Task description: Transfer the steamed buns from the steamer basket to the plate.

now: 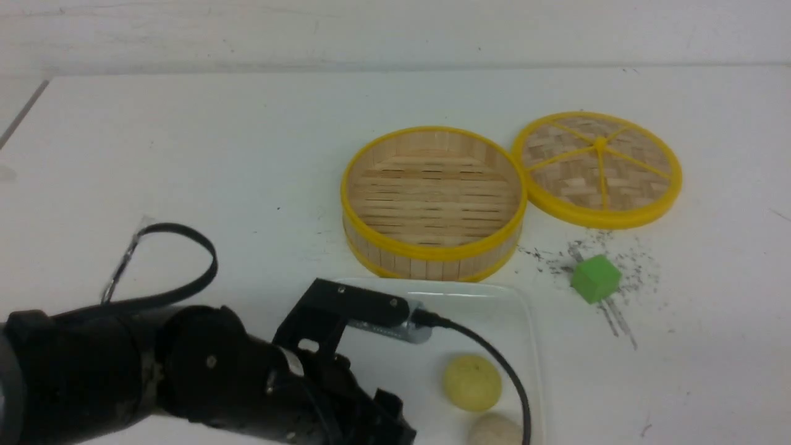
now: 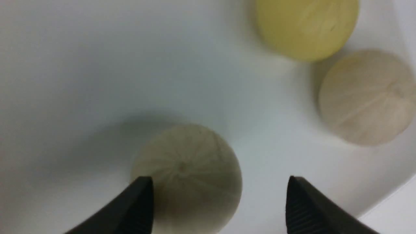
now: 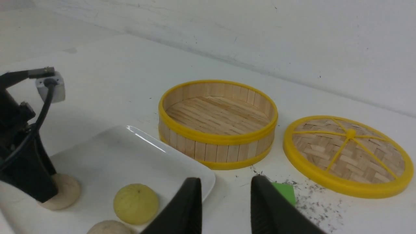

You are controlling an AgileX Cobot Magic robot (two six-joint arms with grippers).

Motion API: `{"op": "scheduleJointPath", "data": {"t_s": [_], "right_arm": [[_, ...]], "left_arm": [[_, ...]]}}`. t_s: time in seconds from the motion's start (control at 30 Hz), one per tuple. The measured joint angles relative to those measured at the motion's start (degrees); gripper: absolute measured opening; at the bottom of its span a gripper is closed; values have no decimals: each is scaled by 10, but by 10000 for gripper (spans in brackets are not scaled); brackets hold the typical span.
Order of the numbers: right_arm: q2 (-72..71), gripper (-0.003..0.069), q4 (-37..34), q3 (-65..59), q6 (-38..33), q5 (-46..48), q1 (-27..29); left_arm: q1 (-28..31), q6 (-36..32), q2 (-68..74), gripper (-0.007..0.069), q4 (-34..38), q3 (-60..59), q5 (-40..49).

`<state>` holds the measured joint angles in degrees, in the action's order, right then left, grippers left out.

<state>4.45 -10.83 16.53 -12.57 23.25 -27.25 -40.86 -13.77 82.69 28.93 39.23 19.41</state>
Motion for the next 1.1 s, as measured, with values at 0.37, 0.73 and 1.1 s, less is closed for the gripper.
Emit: {"op": "scheduleJointPath", "data": {"t_s": [0.37,0.73,1.1], "right_arm": [[0,240,0,0,0,-10,0],[0,240,0,0,0,-11,0],[0,240,0,0,0,-11,0]], "left_arm": [[1,-141,-50,425,-153,186,-92],[174,-37,-163,418,-216,198,-54],[234,36,-341,418,-296,198,162]]}}
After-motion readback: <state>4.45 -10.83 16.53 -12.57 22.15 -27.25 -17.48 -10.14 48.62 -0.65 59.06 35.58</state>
